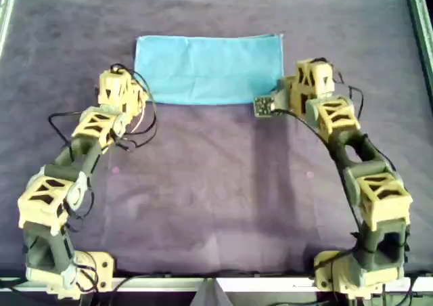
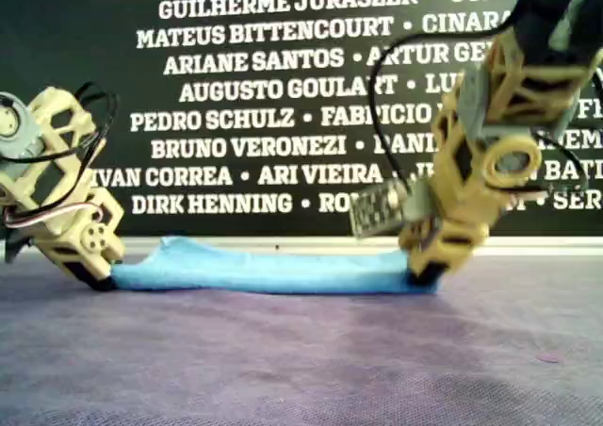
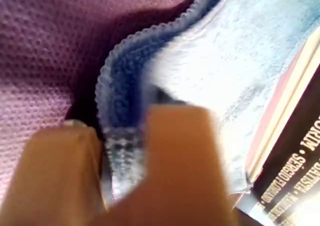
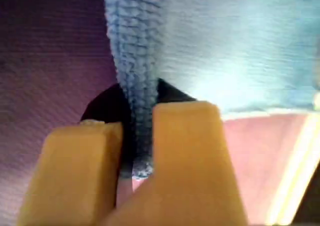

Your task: Fold a cloth

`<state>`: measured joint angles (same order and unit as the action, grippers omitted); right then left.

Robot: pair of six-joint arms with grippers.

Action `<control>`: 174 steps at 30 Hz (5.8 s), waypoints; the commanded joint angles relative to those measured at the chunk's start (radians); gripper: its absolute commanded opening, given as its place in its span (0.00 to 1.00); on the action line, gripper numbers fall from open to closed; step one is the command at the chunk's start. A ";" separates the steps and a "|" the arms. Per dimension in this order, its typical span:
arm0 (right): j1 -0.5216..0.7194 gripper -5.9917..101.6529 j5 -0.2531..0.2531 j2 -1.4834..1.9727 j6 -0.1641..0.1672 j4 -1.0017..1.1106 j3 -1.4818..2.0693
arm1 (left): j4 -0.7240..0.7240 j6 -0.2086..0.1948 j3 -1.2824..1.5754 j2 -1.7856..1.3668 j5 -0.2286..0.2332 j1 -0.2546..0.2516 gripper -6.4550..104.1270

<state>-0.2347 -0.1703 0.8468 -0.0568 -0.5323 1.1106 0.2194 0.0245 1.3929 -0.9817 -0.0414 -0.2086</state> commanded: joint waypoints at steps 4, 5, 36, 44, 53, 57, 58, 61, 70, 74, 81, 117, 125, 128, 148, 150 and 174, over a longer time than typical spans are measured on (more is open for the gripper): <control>0.015 0.04 -0.008 0.031 0.002 0.003 -0.055 | -0.015 -0.005 -0.049 -0.026 -0.005 0.002 0.04; 0.015 0.04 -0.008 0.038 0.003 -0.008 -0.052 | -0.014 -0.005 -0.044 -0.028 -0.005 0.002 0.04; 0.023 0.05 -0.009 0.397 0.012 -0.431 0.212 | 0.006 0.005 0.670 -0.675 0.006 -0.101 0.05; 0.021 0.05 -0.009 0.569 0.035 -0.417 0.469 | 0.006 0.006 0.747 -0.713 0.009 -0.100 0.05; 0.012 0.05 -0.009 0.726 0.069 -0.328 0.704 | 0.006 0.008 0.833 -0.798 0.009 -0.100 0.05; 0.014 0.05 -0.009 0.739 0.069 -0.284 0.776 | 0.006 0.003 0.870 -0.798 -0.002 -0.100 0.05; 0.015 0.05 -0.009 0.739 0.067 -0.270 0.788 | 0.006 0.005 0.873 -0.795 -0.002 -0.100 0.05; 0.015 0.05 -0.009 0.736 0.067 -0.235 0.811 | 0.006 0.006 0.876 -0.785 -0.002 -0.100 0.05; 0.009 0.11 -0.009 0.709 0.067 -0.149 0.815 | 0.005 0.009 0.876 -0.790 -0.005 -0.104 0.10; 0.006 0.31 -0.009 0.738 0.069 -0.163 0.815 | 0.006 0.009 0.877 -0.798 0.012 -0.107 0.34; 0.021 0.60 -0.009 0.744 0.071 -0.181 0.848 | 0.006 0.009 0.973 -0.864 0.012 -0.106 0.71; 0.023 0.65 -0.005 2.178 0.245 0.002 1.901 | 0.005 0.009 1.621 -2.109 0.135 0.137 0.72; 0.037 0.65 0.009 2.095 0.233 -0.018 1.871 | 0.005 0.009 1.621 -2.108 0.133 0.130 0.72; 0.038 0.65 0.009 1.887 0.233 -0.002 1.781 | 0.006 0.009 1.621 -2.106 0.133 0.141 0.72; 0.023 0.90 -0.009 1.026 0.236 0.002 1.203 | 0.006 0.009 1.621 -1.927 0.133 0.130 0.72; 0.023 0.90 -0.009 1.006 0.235 0.002 1.181 | 0.006 0.009 1.621 -1.927 0.133 0.130 0.72; -0.043 0.86 -0.009 0.782 0.233 0.002 1.040 | 0.006 0.009 1.621 -1.927 0.133 0.129 0.72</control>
<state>-0.2577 -0.1703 1.6260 0.1779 -0.5722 2.2089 0.2255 0.0307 3.0265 -2.9084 0.0966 -0.0905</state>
